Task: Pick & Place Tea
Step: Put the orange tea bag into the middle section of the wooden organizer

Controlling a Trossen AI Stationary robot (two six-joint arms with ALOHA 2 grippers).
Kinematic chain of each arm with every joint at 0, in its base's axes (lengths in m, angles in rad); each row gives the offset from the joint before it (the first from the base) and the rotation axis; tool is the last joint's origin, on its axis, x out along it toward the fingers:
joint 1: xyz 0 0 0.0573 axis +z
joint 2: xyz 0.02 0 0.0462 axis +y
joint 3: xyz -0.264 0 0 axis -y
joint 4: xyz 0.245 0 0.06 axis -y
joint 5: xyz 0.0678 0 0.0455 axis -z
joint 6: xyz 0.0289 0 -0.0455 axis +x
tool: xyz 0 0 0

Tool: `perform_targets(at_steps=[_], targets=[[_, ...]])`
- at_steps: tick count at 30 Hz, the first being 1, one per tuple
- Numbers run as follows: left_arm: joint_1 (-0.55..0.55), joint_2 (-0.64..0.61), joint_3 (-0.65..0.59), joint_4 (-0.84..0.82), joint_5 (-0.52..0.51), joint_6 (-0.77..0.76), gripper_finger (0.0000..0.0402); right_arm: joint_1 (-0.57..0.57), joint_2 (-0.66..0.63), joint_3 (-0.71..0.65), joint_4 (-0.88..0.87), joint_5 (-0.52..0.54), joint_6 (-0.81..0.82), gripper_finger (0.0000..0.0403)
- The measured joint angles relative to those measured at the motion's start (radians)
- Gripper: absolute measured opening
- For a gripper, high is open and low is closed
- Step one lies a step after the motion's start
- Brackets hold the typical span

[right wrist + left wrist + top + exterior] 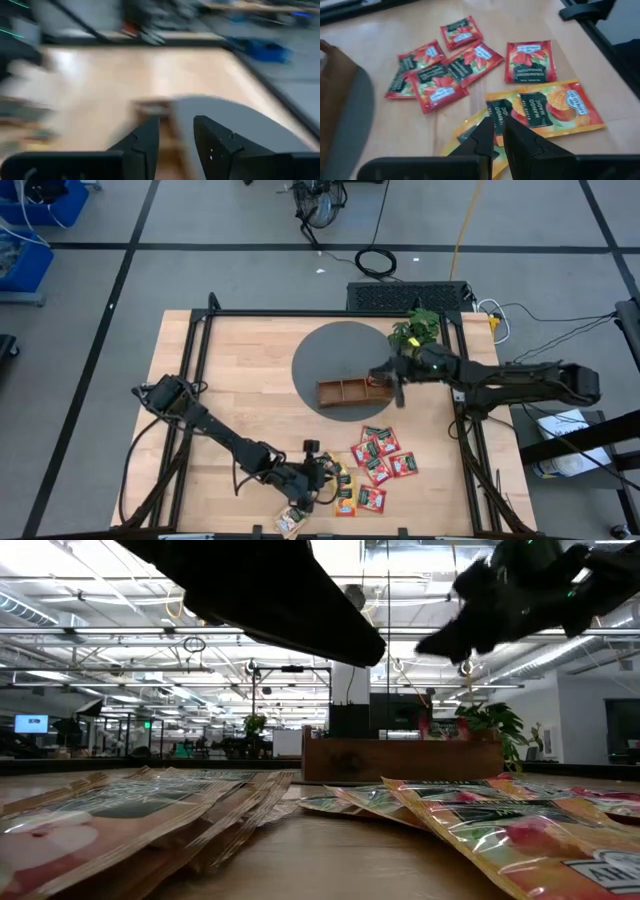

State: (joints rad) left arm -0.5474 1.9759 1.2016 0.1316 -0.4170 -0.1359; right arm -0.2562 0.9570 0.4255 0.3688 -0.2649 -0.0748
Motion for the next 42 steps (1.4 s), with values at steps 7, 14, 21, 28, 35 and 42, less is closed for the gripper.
perform_targets(at_steps=[7,14,21,28,35,42], targets=[[0.039,0.000,0.022,0.001,0.034,-0.195,0.0047,0.366,0.027,-0.032,0.003,0.018,0.057,0.0080],[0.056,0.000,0.022,0.003,0.141,-0.348,0.0047,0.803,0.272,-0.061,0.278,0.424,0.050,0.0008],[0.063,0.000,0.022,0.000,0.200,-0.473,0.0047,0.937,0.627,0.024,0.594,0.499,0.032,0.0003],[0.066,0.000,0.022,-0.035,0.201,-0.512,0.0047,0.930,0.891,0.270,0.468,0.500,0.035,0.0001],[0.078,0.000,0.021,-0.075,0.202,-0.553,0.0047,0.957,0.998,0.411,0.443,0.496,0.040,0.0000],[0.076,0.000,0.021,-0.093,0.234,-0.582,0.0047,0.993,1.023,0.432,0.410,0.490,0.081,0.0000]])
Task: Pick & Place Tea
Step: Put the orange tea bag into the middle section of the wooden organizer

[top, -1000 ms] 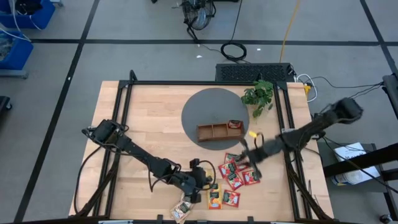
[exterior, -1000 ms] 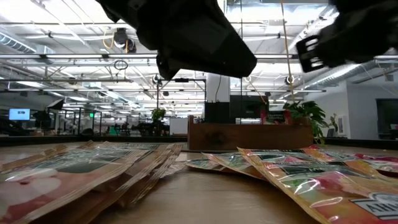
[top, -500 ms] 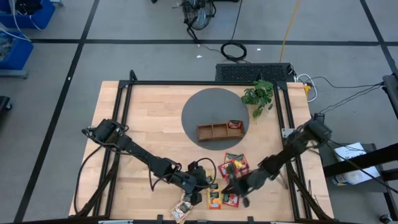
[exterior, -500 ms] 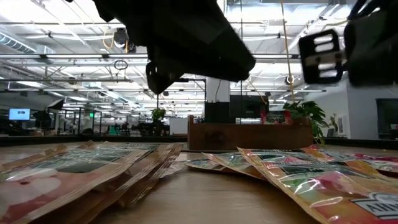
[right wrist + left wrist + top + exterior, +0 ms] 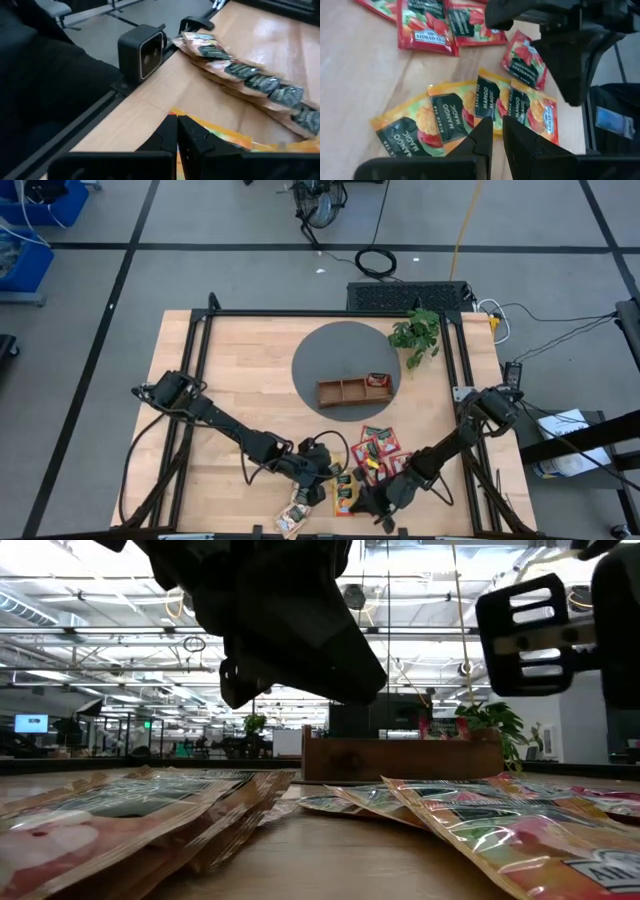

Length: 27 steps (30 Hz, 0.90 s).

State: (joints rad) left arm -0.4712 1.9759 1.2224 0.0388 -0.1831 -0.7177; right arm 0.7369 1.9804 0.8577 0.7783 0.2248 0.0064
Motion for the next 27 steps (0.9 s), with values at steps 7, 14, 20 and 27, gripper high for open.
perform_targets(at_steps=[7,14,20,27], targets=[[-0.002,0.000,0.000,0.040,0.049,-0.011,0.0047,-0.003,0.024,0.000,-0.004,-0.071,0.010,0.0000],[-0.001,0.000,0.000,0.041,-0.012,-0.050,0.0047,-0.034,0.076,0.024,0.040,-0.189,0.005,0.0000],[0.013,0.000,0.000,0.017,-0.031,-0.044,0.0047,-0.065,0.098,0.034,0.018,-0.222,0.014,0.0000],[0.013,0.001,0.000,-0.006,-0.080,-0.013,0.0047,-0.077,0.095,0.024,-0.016,-0.140,0.025,0.0000]])
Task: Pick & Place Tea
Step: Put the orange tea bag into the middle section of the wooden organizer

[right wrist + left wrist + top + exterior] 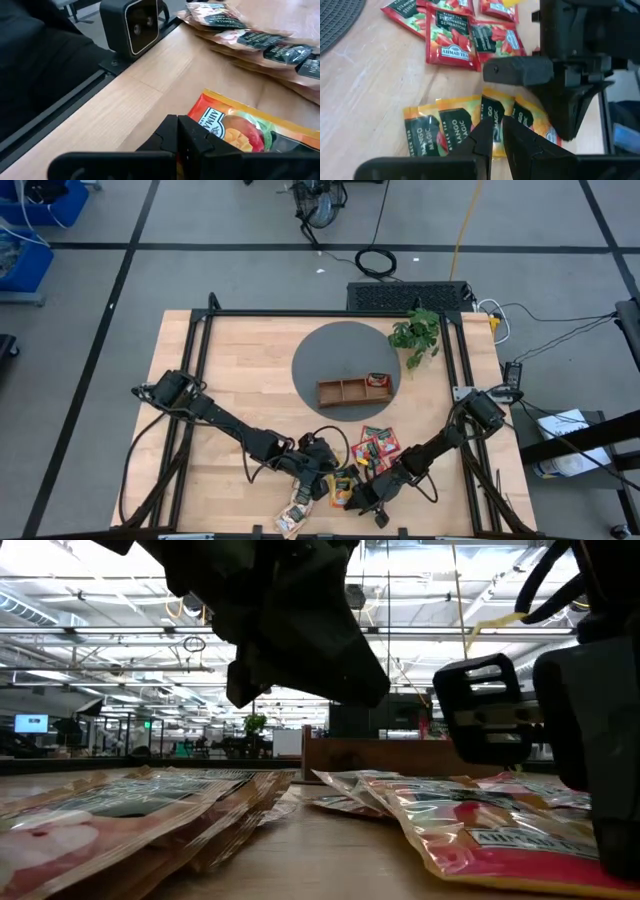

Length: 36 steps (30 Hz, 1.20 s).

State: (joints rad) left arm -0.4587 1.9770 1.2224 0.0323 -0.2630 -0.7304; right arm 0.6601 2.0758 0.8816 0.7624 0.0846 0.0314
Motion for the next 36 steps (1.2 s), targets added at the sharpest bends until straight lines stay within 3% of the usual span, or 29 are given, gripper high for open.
perform_targets(at_steps=[3,12,19,25,28,31,36], targets=[[-0.003,0.005,0.000,-0.005,0.010,0.017,0.0047,0.000,0.000,-0.014,-0.001,0.047,0.001,0.0000],[-0.001,0.089,-0.001,0.020,0.082,0.029,0.0047,-0.006,-0.001,-0.037,0.003,0.050,0.014,0.0000],[0.022,0.038,0.000,0.039,0.079,0.097,0.0047,-0.010,-0.001,-0.050,-0.005,0.045,0.032,0.0000],[0.053,0.009,0.001,-0.047,0.027,0.093,0.0047,-0.013,0.000,-0.064,0.001,0.044,0.036,0.0000],[0.074,0.013,0.000,-0.086,0.079,0.088,0.0051,-0.013,0.001,-0.064,0.005,0.043,0.036,0.0000],[0.096,0.018,0.000,-0.109,0.160,0.091,0.0077,-0.013,0.001,-0.064,0.008,0.042,0.036,0.0000],[0.114,0.008,0.001,-0.128,0.158,0.072,0.0160,-0.013,0.002,-0.064,0.009,0.042,0.036,0.0000]])
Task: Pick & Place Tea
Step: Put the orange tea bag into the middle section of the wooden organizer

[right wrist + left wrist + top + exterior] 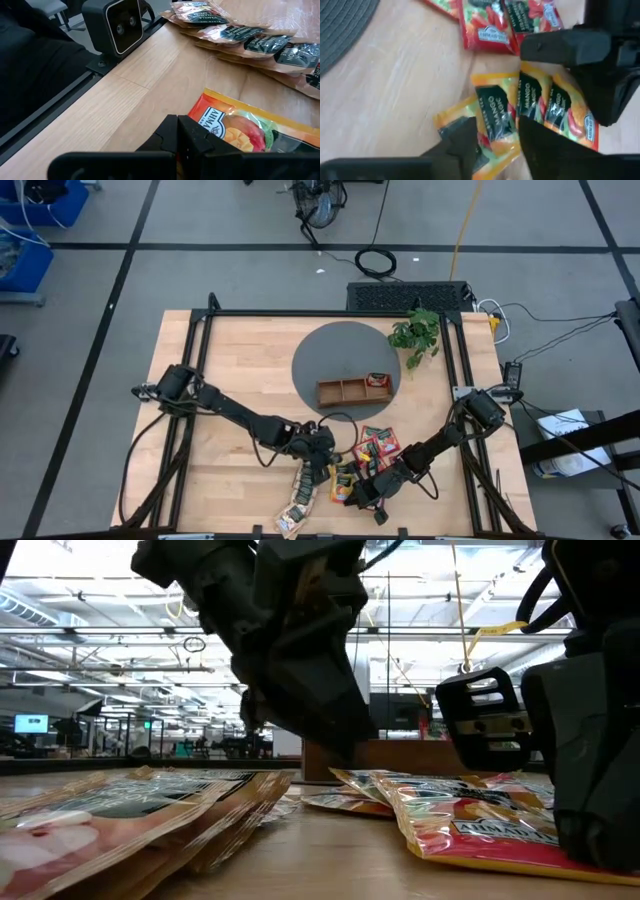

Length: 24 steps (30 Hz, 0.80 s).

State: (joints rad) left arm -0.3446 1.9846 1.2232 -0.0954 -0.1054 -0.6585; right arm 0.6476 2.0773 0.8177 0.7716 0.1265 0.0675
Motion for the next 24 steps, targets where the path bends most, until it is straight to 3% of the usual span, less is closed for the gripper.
perform_targets(at_steps=[5,9,16,24], targets=[[0.026,0.009,-0.002,-0.078,0.009,-0.120,0.0235,0.000,0.000,0.000,0.003,0.000,-0.001,0.0000],[0.023,0.029,-0.002,-0.041,0.034,-0.119,0.0257,0.000,0.000,0.000,0.003,0.000,-0.002,0.0000],[0.019,0.043,0.000,-0.001,0.064,-0.110,0.0242,0.000,0.000,0.000,0.011,0.000,-0.004,0.0000],[0.020,0.043,0.000,0.015,0.052,-0.078,0.0190,0.000,0.000,0.000,0.012,0.000,-0.008,0.0000]])
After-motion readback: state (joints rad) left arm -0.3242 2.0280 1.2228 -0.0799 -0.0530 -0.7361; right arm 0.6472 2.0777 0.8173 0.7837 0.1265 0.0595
